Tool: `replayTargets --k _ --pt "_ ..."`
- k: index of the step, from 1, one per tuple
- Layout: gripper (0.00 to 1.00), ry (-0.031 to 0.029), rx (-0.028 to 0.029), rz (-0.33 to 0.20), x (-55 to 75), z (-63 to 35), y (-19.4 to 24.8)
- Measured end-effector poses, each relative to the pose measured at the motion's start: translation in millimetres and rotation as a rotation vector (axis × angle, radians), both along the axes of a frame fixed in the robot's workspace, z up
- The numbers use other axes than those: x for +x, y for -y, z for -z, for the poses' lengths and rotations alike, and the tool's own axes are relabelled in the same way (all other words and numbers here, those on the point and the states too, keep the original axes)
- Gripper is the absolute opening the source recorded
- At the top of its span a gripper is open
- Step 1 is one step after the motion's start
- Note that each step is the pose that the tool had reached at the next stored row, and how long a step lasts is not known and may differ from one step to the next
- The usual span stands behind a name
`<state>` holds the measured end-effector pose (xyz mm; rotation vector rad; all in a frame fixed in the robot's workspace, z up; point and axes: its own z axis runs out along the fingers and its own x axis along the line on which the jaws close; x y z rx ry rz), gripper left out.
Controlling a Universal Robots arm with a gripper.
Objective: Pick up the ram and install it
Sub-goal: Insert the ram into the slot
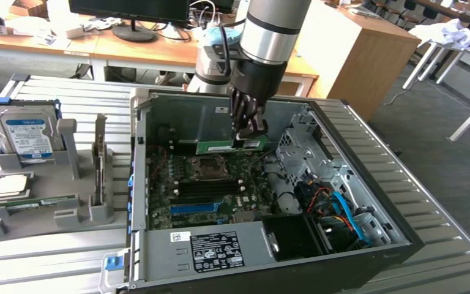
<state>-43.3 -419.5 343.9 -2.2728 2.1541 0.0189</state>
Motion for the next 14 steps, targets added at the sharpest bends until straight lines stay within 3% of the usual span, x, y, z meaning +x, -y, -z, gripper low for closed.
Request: replayTargets --k 14 --pt "0.13 -0.0001 0.0 0.0 0.0 2.7 0.0"
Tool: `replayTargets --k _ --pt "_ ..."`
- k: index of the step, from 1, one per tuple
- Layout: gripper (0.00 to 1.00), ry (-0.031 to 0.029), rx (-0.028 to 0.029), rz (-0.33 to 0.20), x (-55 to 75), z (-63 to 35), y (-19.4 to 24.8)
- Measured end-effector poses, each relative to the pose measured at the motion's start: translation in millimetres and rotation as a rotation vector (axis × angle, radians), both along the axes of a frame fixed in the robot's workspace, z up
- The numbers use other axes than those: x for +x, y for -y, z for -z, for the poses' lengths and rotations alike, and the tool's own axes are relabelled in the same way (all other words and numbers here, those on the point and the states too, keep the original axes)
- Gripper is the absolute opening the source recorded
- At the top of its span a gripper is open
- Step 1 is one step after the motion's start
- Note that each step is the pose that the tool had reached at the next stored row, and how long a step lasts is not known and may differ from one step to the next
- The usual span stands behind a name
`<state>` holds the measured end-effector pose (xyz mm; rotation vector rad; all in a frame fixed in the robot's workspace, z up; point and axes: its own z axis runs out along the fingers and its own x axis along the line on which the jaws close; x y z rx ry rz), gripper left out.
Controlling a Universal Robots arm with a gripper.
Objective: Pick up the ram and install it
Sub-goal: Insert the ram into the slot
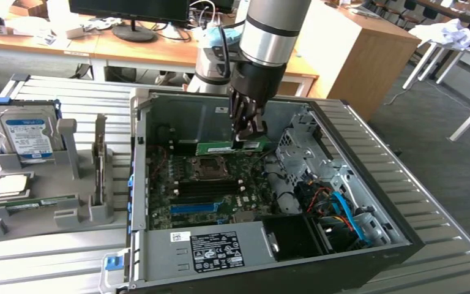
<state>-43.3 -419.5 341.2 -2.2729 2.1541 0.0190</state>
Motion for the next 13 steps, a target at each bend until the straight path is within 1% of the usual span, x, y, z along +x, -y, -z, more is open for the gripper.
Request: replayTargets --k 13 --pt "0.13 0.0001 0.0 0.0 0.0 2.5 0.0"
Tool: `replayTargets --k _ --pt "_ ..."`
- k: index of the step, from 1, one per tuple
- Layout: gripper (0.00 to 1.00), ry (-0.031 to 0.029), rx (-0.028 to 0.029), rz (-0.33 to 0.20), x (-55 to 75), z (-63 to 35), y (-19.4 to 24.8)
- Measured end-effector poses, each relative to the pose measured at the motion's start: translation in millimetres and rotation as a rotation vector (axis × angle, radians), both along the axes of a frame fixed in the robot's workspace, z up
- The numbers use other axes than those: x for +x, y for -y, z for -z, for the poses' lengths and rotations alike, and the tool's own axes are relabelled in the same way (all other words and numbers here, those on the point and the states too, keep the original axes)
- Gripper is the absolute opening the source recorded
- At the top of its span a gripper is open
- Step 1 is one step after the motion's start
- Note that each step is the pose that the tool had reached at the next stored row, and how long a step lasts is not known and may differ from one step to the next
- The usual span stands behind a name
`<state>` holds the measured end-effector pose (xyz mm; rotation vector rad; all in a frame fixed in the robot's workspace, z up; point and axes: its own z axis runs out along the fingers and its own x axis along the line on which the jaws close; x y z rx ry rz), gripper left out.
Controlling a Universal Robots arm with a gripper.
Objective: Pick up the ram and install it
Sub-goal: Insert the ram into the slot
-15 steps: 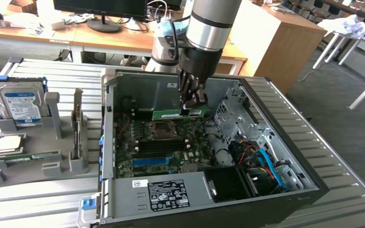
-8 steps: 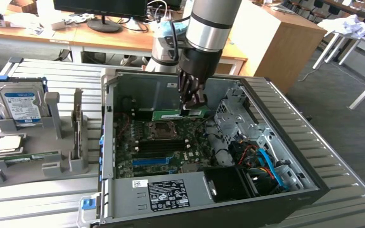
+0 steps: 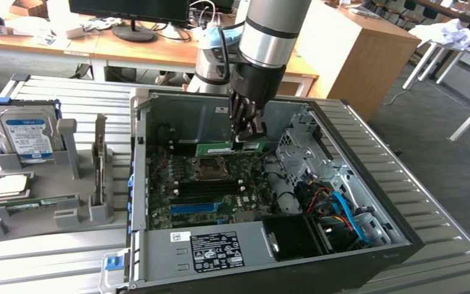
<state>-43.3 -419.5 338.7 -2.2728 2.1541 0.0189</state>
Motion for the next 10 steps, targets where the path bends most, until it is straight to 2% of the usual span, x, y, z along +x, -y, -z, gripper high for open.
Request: replayTargets --k 10 --pt "0.13 0.0 0.0 0.0 0.0 2.3 0.0"
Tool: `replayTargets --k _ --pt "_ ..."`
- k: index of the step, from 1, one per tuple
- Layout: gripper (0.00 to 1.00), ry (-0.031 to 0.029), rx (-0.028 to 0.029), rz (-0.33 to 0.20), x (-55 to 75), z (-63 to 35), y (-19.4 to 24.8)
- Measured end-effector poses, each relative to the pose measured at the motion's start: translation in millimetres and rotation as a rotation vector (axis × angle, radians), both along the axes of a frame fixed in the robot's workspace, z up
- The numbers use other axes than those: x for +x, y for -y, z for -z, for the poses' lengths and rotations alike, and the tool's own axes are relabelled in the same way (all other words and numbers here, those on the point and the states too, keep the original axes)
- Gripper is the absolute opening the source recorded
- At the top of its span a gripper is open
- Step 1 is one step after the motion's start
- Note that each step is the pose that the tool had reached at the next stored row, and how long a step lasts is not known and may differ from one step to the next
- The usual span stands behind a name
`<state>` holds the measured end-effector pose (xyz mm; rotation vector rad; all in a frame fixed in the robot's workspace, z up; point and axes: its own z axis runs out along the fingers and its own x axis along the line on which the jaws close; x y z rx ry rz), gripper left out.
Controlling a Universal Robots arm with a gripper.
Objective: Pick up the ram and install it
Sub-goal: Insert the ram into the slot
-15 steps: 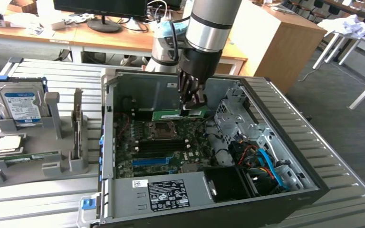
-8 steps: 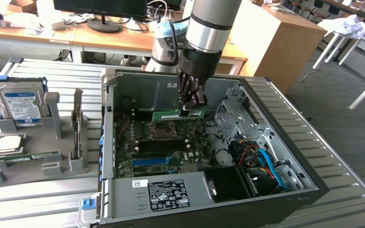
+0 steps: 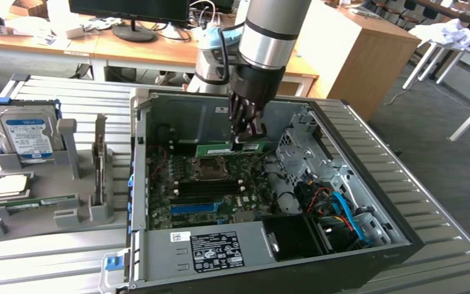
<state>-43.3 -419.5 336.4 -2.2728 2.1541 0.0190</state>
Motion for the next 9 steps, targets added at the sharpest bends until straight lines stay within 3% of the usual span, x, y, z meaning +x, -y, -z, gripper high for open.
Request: replayTargets --k 9 --pt "0.13 0.0 0.0 0.0 0.0 1.7 0.0"
